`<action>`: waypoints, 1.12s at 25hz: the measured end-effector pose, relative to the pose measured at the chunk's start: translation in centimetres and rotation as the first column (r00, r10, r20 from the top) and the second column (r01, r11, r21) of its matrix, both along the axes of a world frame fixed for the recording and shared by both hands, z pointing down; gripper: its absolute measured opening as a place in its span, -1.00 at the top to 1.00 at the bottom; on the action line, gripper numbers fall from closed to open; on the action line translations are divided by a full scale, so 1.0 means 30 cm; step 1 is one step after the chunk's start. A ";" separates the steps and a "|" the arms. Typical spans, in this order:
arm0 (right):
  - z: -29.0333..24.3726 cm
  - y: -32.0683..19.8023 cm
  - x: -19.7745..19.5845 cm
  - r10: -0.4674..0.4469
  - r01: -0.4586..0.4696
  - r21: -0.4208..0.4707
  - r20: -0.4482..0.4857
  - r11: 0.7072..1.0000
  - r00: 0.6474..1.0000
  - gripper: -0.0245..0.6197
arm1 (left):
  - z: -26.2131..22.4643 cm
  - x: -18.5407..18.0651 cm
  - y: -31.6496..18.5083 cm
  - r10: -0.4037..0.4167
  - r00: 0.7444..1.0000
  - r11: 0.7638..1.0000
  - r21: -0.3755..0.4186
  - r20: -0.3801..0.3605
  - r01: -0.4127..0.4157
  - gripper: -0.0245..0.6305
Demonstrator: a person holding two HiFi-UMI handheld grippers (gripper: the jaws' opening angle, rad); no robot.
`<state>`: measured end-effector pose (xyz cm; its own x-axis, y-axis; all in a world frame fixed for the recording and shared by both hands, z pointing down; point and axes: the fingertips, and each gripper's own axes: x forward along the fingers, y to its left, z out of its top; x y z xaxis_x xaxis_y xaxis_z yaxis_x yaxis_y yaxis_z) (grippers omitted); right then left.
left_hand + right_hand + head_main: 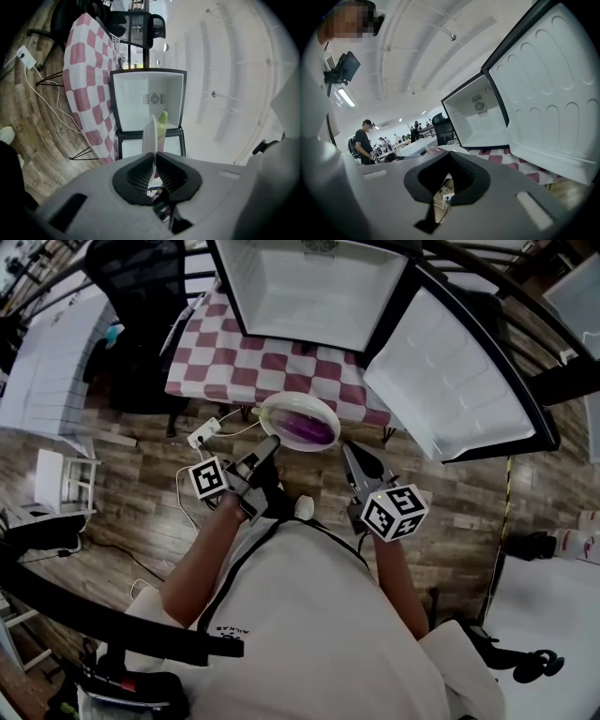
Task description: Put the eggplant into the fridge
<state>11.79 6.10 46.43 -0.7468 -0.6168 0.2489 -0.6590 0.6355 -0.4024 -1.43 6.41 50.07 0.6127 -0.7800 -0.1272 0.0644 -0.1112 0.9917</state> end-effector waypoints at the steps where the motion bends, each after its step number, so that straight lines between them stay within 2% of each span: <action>1: 0.005 -0.002 0.000 -0.002 0.002 -0.005 0.000 1.000 1.000 0.90 | 0.003 -0.002 -0.002 -0.001 1.000 1.000 -0.001 0.002 0.001 0.84; 10: 0.030 -0.082 -0.018 0.003 -0.003 -0.025 -0.008 1.000 1.000 0.90 | 0.032 -0.027 -0.084 0.005 1.000 1.000 -0.023 -0.003 -0.005 0.84; 28: 0.035 -0.401 -0.092 0.028 -0.028 -0.052 -0.012 0.998 1.000 0.90 | 0.032 -0.068 -0.443 0.053 0.999 0.998 -0.039 -0.007 -0.053 0.84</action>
